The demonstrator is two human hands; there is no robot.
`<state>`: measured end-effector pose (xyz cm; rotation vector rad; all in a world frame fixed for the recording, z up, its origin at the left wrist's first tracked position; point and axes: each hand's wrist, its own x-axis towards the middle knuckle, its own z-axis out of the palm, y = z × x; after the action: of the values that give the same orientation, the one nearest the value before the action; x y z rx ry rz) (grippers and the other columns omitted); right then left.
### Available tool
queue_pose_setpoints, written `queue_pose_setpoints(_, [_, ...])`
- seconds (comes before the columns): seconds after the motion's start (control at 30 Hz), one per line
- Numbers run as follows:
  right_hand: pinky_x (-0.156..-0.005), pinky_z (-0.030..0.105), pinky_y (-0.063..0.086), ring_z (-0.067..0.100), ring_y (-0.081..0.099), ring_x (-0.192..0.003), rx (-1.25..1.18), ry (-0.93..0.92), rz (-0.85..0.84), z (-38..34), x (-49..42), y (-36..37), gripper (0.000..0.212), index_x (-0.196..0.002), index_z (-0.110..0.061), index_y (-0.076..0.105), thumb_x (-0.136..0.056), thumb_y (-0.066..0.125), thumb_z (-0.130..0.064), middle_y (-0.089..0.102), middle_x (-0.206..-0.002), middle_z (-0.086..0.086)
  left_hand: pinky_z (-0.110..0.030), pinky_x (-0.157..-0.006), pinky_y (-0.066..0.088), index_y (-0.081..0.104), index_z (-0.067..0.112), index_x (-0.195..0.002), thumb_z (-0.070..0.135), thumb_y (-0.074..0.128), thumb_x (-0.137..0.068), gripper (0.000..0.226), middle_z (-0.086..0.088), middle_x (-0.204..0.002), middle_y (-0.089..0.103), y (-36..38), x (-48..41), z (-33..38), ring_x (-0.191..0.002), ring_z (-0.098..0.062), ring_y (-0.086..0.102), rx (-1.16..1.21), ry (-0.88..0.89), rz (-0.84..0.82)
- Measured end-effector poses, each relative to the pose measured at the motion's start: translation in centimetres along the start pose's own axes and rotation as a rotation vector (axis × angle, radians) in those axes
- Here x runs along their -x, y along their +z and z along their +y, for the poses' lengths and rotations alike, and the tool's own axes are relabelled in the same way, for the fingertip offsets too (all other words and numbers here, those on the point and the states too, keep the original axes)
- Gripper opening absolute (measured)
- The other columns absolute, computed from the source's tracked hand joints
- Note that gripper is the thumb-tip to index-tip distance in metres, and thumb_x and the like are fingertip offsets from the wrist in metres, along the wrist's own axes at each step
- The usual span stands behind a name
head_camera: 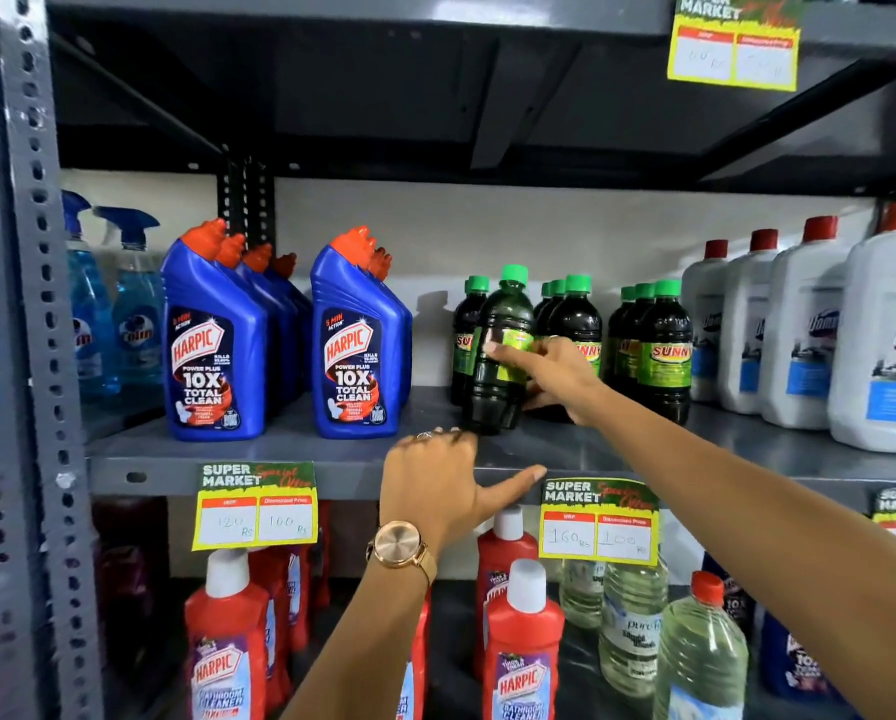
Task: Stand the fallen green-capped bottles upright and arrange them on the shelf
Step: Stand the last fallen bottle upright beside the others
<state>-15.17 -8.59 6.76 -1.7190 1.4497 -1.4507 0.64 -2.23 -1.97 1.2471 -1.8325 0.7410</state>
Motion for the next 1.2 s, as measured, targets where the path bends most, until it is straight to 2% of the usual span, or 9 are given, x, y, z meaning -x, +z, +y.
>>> queue_pose_setpoints(0.17, [-0.079,0.048,0.058,0.025,0.065,-0.099,0.127,-0.084,0.115,0.4,-2.0,2.0,0.091,-0.117,-0.01,0.047,-0.05,0.085,-0.058,0.063,-0.105,0.005,-0.027,-0.051,0.037,0.056,0.018,-0.059,0.089,0.022,-0.071,0.08,0.002,-0.058,0.061,0.3,0.0,-0.2,-0.057,-0.019,0.061,0.009,0.013,0.007])
queue_pose_setpoints(0.27, [-0.082,0.04,0.057,0.024,0.064,-0.097,0.219,-0.053,0.159,0.9,-3.2,2.8,0.097,-0.116,-0.01,0.052,-0.044,0.082,-0.067,0.065,-0.107,0.006,-0.026,-0.05,0.034,0.054,0.018,-0.056,0.088,0.024,-0.072,0.078,0.002,-0.055,0.059,0.3,-0.1,-0.2,-0.054,-0.018,0.059,0.009,0.015,-0.006])
queue_pose_setpoints(0.4, [-0.06,0.024,0.054,0.017,0.07,-0.08,0.21,-0.157,0.185,1.5,-4.1,4.2,0.062,-0.092,-0.011,0.069,-0.054,0.084,-0.056,0.07,-0.082,0.002,-0.027,-0.051,0.038,0.054,0.017,-0.057,0.088,0.025,-0.073,0.078,0.002,-0.056,0.059,0.5,-0.1,-0.3,-0.055,-0.017,0.059,0.016,0.015,-0.015])
queue_pose_setpoints(0.53, [-0.064,0.021,0.049,0.013,0.065,-0.082,-0.002,-0.094,0.112,3.1,-4.2,5.0,0.056,-0.105,-0.012,0.058,-0.064,0.081,-0.042,0.067,-0.091,-0.001,-0.03,-0.056,0.044,0.061,0.018,-0.064,0.088,0.023,-0.073,0.08,0.003,-0.063,0.065,0.5,-0.1,-0.2,-0.063,-0.018,0.063,0.002,0.006,-0.037])
queue_pose_setpoints(0.67, [-0.079,0.032,0.054,0.02,0.068,-0.088,-0.084,-0.084,0.059,3.7,-4.7,4.1,0.041,-0.104,-0.008,0.066,-0.07,0.075,-0.03,0.073,-0.096,0.007,-0.03,-0.058,0.043,0.066,0.019,-0.072,0.088,0.02,-0.073,0.084,0.005,-0.071,0.069,0.4,-0.1,-0.1,-0.069,-0.017,0.064,-0.003,-0.008,-0.046])
queue_pose_setpoints(0.8, [-0.061,0.014,0.047,0.005,0.062,-0.077,0.002,-0.093,0.141,3.4,-4.0,4.5,0.067,-0.104,-0.019,0.058,-0.053,0.089,-0.048,0.066,-0.089,-0.006,-0.029,-0.057,0.042,0.062,0.019,-0.066,0.088,0.024,-0.073,0.078,0.004,-0.066,0.066,0.2,-0.1,-0.1,-0.066,-0.017,0.063,-0.008,-0.007,-0.062])
queue_pose_setpoints(1.0, [-0.064,0.025,0.045,0.019,0.063,-0.084,-0.137,-0.028,0.048,3.5,-4.0,4.4,0.031,-0.096,-0.011,0.066,-0.072,0.072,-0.03,0.068,-0.095,0.006,-0.031,-0.061,0.045,0.066,0.019,-0.073,0.088,0.023,-0.072,0.081,0.004,-0.07,0.069,0.1,-0.1,0.0,-0.071,-0.018,0.065,-0.014,-0.016,-0.069])
queue_pose_setpoints(1.1, [-0.073,0.026,0.05,0.022,0.065,-0.091,-0.088,-0.029,0.063,3.9,-4.1,4.1,0.044,-0.107,-0.009,0.066,-0.068,0.077,-0.027,0.071,-0.1,0.007,-0.031,-0.061,0.045,0.066,0.02,-0.075,0.088,0.022,-0.072,0.082,0.004,-0.072,0.069,0.2,-0.1,-0.1,-0.073,-0.018,0.065,-0.01,-0.022,-0.066])
queue_pose_setpoints(1.2, [-0.066,0.016,0.046,0.013,0.064,-0.087,0.0,-0.068,0.108,4.0,-4.1,4.1,0.068,-0.115,-0.012,0.061,-0.059,0.088,-0.039,0.069,-0.1,0.001,-0.03,-0.059,0.043,0.066,0.02,-0.073,0.088,0.022,-0.072,0.081,0.005,-0.07,0.068,0.2,0.0,-0.1,-0.071,-0.018,0.065,-0.015,-0.022,-0.08])
